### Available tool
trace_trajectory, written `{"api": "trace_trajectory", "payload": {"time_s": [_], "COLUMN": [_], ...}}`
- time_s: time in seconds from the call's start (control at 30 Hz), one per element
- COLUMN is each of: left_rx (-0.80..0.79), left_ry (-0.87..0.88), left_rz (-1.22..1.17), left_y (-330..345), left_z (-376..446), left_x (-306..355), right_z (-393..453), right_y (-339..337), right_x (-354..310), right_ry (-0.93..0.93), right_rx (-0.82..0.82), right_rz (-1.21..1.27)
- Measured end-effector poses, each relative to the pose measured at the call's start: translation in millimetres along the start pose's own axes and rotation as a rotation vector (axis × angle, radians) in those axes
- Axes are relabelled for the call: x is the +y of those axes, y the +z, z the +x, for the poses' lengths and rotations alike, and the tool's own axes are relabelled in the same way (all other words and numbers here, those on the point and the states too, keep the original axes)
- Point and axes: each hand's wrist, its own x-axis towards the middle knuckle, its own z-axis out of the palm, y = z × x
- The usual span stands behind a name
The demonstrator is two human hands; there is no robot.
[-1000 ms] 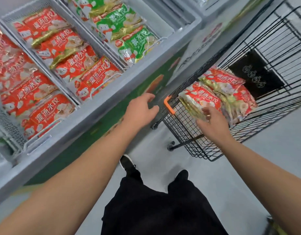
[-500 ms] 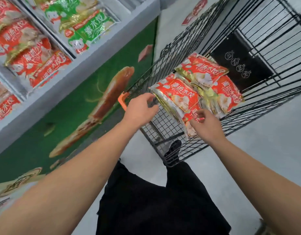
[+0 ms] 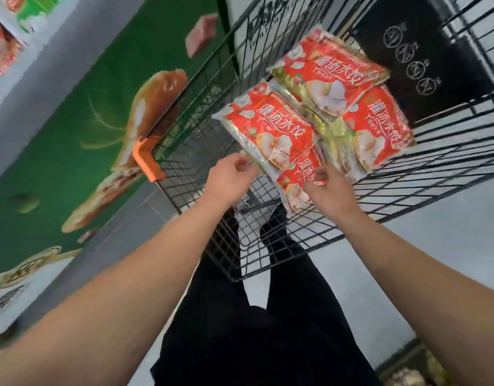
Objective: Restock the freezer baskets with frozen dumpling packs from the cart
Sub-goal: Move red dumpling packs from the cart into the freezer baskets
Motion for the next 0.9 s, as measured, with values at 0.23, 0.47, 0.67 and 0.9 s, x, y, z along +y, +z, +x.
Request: {"api": "trace_trajectory", "payload": {"time_s": [0.23, 0.47, 0.67, 0.9], "left_rx": [-0.048, -0.022, 0.008, 0.029], "left_ry": [-0.128, -0.224, -0.280, -0.318], "left_rz": [-0.153, -0.313, -0.495, -0.619], "left_y": [20, 36, 48, 73], "left_z": [60, 118, 152, 139], "left_x": [-30, -48, -52, -55], "right_z": [43, 90, 113, 126], "right_y": [37, 66, 74, 73], "right_x": [3, 16, 21, 16], "right_ry": [0.173, 0.286, 0.360, 0.445], "right_rx": [0.031, 0.087, 0.064, 0.071], "right_rz": [0.181, 0.361, 0.625, 0.851]}}
